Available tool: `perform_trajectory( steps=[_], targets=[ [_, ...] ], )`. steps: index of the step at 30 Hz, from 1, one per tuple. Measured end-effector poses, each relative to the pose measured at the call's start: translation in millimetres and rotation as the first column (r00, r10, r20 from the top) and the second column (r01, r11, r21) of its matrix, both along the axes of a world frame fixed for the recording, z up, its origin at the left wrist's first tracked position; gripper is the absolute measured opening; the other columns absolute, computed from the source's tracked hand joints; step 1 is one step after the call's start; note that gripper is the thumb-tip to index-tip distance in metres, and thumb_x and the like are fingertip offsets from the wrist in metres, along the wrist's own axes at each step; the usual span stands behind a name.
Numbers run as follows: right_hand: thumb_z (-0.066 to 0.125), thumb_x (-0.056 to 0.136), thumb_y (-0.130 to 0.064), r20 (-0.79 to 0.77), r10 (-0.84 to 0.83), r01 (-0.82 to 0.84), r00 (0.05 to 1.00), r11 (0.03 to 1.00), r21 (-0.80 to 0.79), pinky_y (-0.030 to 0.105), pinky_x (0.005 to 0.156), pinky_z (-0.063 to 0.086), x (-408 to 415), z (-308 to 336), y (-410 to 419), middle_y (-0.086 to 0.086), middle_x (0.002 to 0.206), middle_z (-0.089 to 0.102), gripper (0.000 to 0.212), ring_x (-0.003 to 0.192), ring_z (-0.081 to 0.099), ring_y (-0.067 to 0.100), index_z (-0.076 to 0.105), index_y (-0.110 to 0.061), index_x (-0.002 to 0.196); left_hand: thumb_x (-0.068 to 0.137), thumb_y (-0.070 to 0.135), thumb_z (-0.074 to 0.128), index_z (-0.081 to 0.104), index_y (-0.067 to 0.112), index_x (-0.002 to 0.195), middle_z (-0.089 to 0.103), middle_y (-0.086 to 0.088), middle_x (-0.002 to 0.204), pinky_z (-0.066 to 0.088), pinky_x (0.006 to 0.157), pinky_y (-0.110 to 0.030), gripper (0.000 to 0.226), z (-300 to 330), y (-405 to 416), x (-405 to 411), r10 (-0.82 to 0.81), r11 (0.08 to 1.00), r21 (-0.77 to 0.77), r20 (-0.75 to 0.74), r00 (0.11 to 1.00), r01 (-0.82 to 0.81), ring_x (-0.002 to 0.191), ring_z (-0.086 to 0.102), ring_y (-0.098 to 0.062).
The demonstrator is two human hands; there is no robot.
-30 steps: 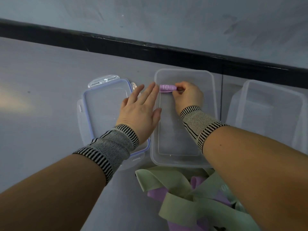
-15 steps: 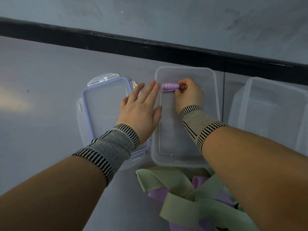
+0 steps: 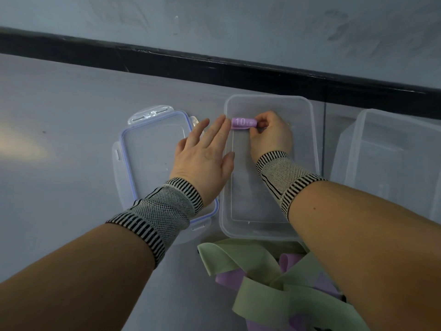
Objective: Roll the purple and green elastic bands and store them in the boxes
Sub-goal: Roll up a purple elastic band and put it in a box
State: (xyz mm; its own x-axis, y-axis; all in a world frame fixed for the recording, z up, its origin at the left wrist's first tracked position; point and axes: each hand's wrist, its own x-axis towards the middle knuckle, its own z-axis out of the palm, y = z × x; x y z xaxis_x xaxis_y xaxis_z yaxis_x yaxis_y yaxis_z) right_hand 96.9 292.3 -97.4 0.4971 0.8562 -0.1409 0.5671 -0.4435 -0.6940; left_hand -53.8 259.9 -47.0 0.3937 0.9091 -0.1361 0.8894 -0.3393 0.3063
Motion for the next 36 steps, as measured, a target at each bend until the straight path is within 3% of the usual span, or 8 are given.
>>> perform_trajectory(
  steps=[20, 32, 36],
  targets=[
    [0.064, 0.086, -0.025, -0.026, -0.007, 0.007, 1.0, 1.0, 0.007, 0.021, 0.072, 0.043, -1, 2, -2, -0.002, 0.106, 0.063, 0.026, 0.093, 0.059, 0.013, 0.057, -0.02, 0.111, 0.095, 0.038, 0.036, 0.006, 0.027, 0.15, 0.008, 0.012, 0.157, 0.013, 0.113, -0.042, 0.063, 0, 0, 1, 0.007, 1.0, -0.003, 0.011, 1.0, -0.007, 0.144, 0.006, -0.016],
    [0.066, 0.085, -0.026, -0.056, -0.006, 0.006, 0.998, 1.0, 0.0, 0.027, 0.085, 0.049, 1, 8, -4, 0.0, 0.115, 0.058, 0.039, 0.102, 0.057, 0.015, 0.052, -0.019, 0.12, 0.095, 0.039, 0.035, 0.007, 0.026, 0.15, 0.008, 0.011, 0.157, 0.014, 0.113, -0.043, 0.062, -2, -1, 2, 0.008, 1.0, 0.01, -0.001, 1.0, -0.008, 0.144, 0.005, -0.017],
    [0.066, 0.085, -0.024, -0.037, 0.02, -0.02, 0.999, 1.0, 0.021, 0.021, 0.081, 0.044, 4, 30, -15, 0.001, 0.118, 0.054, 0.038, 0.101, 0.056, 0.014, 0.052, -0.018, 0.12, 0.096, 0.045, 0.034, 0.008, 0.029, 0.15, 0.005, 0.01, 0.158, 0.013, 0.114, -0.045, 0.062, 9, -6, 2, 0.059, 0.998, -0.034, 0.004, 0.998, -0.059, 0.144, 0.003, -0.015]
  ],
)
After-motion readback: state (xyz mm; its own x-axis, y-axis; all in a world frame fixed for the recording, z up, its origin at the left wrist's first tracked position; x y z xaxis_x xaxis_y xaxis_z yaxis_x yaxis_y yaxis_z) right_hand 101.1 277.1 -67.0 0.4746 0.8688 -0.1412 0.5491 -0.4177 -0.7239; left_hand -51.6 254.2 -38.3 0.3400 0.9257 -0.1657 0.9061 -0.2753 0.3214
